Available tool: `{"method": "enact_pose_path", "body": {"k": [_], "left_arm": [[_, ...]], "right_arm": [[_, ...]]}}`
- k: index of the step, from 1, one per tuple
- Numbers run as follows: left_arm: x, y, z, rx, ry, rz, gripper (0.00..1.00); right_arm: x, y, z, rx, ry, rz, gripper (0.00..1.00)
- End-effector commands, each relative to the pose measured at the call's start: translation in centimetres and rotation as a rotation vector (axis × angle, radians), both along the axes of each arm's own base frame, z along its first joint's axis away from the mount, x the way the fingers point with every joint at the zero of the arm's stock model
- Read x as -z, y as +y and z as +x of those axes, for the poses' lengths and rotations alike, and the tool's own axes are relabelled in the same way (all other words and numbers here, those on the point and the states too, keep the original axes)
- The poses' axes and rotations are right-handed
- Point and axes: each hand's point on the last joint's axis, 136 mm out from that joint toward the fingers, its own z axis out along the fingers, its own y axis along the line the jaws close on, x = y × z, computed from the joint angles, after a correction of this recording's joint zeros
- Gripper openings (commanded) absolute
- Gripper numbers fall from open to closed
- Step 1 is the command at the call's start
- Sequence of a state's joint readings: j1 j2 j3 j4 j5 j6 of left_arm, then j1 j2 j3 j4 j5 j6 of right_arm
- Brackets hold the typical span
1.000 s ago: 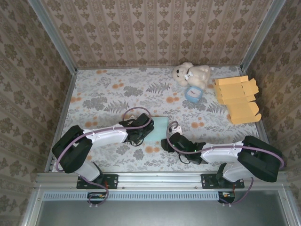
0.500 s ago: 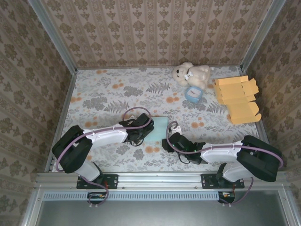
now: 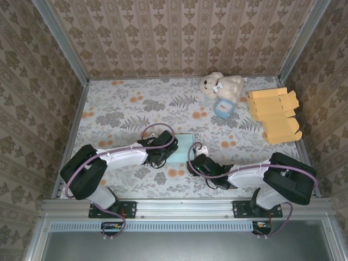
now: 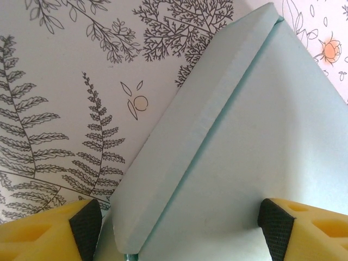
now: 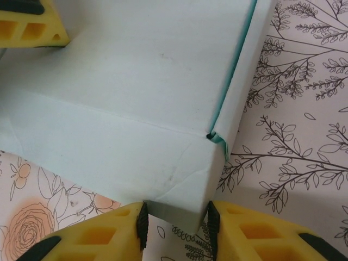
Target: Fold the paper box
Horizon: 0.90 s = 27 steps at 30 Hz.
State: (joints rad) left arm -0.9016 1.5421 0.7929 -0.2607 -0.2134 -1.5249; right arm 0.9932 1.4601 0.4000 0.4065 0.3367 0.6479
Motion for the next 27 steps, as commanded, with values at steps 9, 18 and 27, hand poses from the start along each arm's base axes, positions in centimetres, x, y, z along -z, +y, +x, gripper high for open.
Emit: {"method": "enact_pose_path", "body": {"k": [9, 18, 27], "left_arm": [[3.8, 3.5, -2.4, 0.005, 0.128, 0.165, 0.79], [4.6, 3.9, -2.6, 0.005, 0.152, 0.178, 0.79], [5.0, 3.5, -2.4, 0.030, 0.164, 0.174, 0.78]], "right_arm": [[-0.4, 0.9, 0.6, -0.066, -0.112, 0.002, 0.35], [1.2, 0.2, 2.2, -0.036, -0.215, -0.096, 0.37], [2.1, -0.7, 4.5, 0.033, -0.286, -0.252, 0.45]]}}
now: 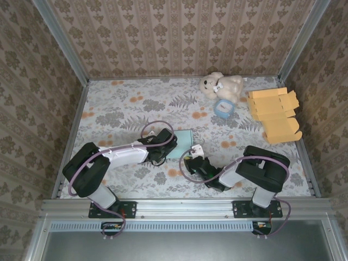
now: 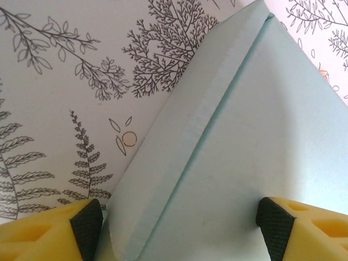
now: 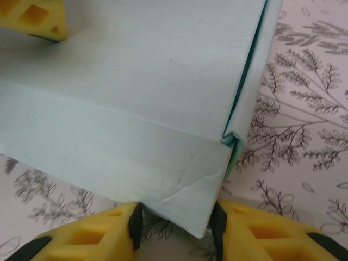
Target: Fold the paper box
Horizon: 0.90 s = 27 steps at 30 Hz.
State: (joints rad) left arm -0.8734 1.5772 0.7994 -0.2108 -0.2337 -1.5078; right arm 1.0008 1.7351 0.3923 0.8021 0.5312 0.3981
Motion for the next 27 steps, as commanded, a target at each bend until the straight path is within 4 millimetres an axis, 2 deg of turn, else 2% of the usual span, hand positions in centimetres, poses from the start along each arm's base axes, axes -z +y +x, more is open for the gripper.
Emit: {"method": "enact_pose_path", "body": {"k": [1, 9, 13, 19, 23, 27], "left_arm": [[4.6, 3.3, -4.0, 0.051, 0.196, 0.170, 0.78], [4.6, 2.8, -3.9, 0.081, 0.201, 0.170, 0.78], [4.6, 2.1, -3.8, 0.107, 0.209, 0.163, 0.78], [4.9, 1.4, -3.6, 0.110, 0.210, 0.141, 0.78], [5.0, 0.9, -3.5, 0.125, 0.213, 0.130, 0.79], [5.1, 0.6, -3.5, 0.130, 0.216, 0.119, 0.78]], "right_arm": [[0.7, -0.9, 1.3, 0.047, -0.038, -0.102, 0.46], [0.7, -0.5, 3.6, 0.056, -0.041, -0.136, 0.49], [1.0, 0.5, 4.5, 0.037, -0.033, -0.137, 0.52], [0.7, 2.5, 5.1, 0.004, 0.003, -0.021, 0.53], [0.4, 2.3, 6.0, 0.014, 0.059, 0.060, 0.53], [1.0, 2.1, 6.6, 0.013, 0.149, 0.119, 0.53]]}}
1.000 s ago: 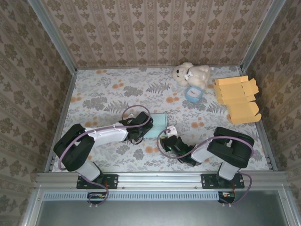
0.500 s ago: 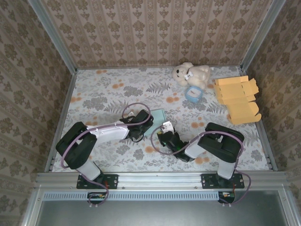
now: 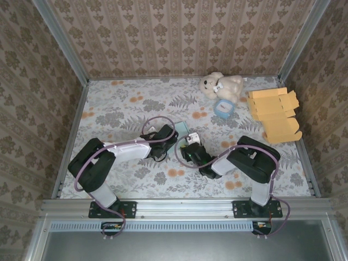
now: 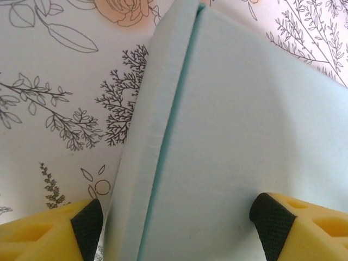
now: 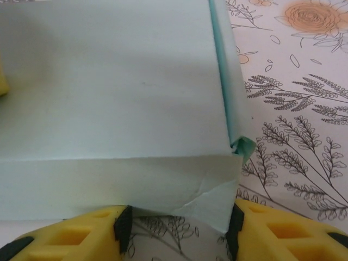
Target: Fold the paper box
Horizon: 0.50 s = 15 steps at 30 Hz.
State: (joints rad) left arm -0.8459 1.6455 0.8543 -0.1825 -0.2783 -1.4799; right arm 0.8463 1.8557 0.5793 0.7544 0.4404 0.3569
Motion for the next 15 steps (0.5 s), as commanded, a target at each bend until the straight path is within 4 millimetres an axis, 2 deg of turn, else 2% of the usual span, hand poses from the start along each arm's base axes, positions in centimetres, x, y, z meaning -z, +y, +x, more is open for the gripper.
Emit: {"method": "enact_pose_path", "body": {"k": [1, 5, 9, 15], "left_arm": [[5.2, 0.8, -5.9, 0.150, 0.264, 0.090, 0.78], [5.3, 0.7, -6.0, 0.149, 0.269, 0.087, 0.78], [5.5, 0.6, -6.0, 0.148, 0.272, 0.083, 0.78], [5.8, -0.3, -6.0, 0.162, 0.284, 0.064, 0.78]], "right_arm": [[1.2, 1.4, 0.5, -0.049, 0.145, 0.132, 0.53], [1.4, 1.5, 0.3, -0.073, 0.224, 0.246, 0.50], [1.0, 2.1, -0.1, -0.092, 0.280, 0.289, 0.42], [0.7, 4.9, -0.5, -0.139, 0.332, 0.359, 0.37]]}}
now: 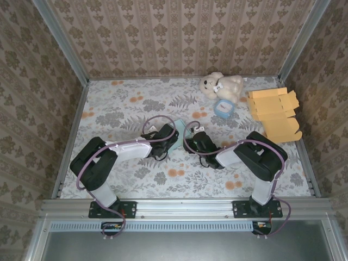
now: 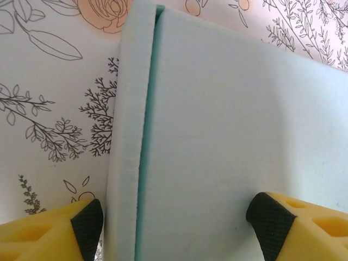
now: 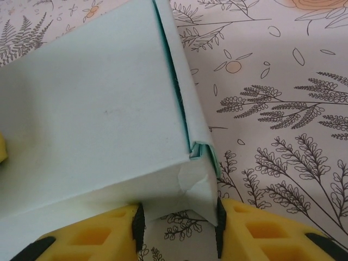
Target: Fold the paper box
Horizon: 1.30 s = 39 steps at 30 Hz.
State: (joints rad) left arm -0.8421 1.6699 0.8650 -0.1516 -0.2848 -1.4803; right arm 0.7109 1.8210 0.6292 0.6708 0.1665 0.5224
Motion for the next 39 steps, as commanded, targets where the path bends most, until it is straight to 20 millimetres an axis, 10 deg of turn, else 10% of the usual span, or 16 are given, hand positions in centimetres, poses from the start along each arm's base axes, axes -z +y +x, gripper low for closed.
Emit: {"method": "enact_pose_path", "body": {"k": [1, 10, 23, 39], "left_arm": [[5.7, 0.0, -6.7, 0.173, 0.302, 0.073, 0.78], [5.4, -0.6, -6.6, 0.194, 0.295, 0.062, 0.78], [0.9, 2.1, -5.8, 0.145, 0.189, 0.097, 0.81], [-4.4, 4.5, -4.7, 0.152, 0.040, 0.182, 0.85]], "right_arm": [[1.2, 5.4, -2.4, -0.155, 0.151, 0.140, 0.37], [-0.9, 7.9, -2.7, -0.182, 0.143, 0.271, 0.33], [-1.1, -0.1, -3.4, 0.007, 0.189, 0.019, 0.41], [-1.1, -3.0, -5.1, 0.066, 0.245, -0.004, 0.47]]}}
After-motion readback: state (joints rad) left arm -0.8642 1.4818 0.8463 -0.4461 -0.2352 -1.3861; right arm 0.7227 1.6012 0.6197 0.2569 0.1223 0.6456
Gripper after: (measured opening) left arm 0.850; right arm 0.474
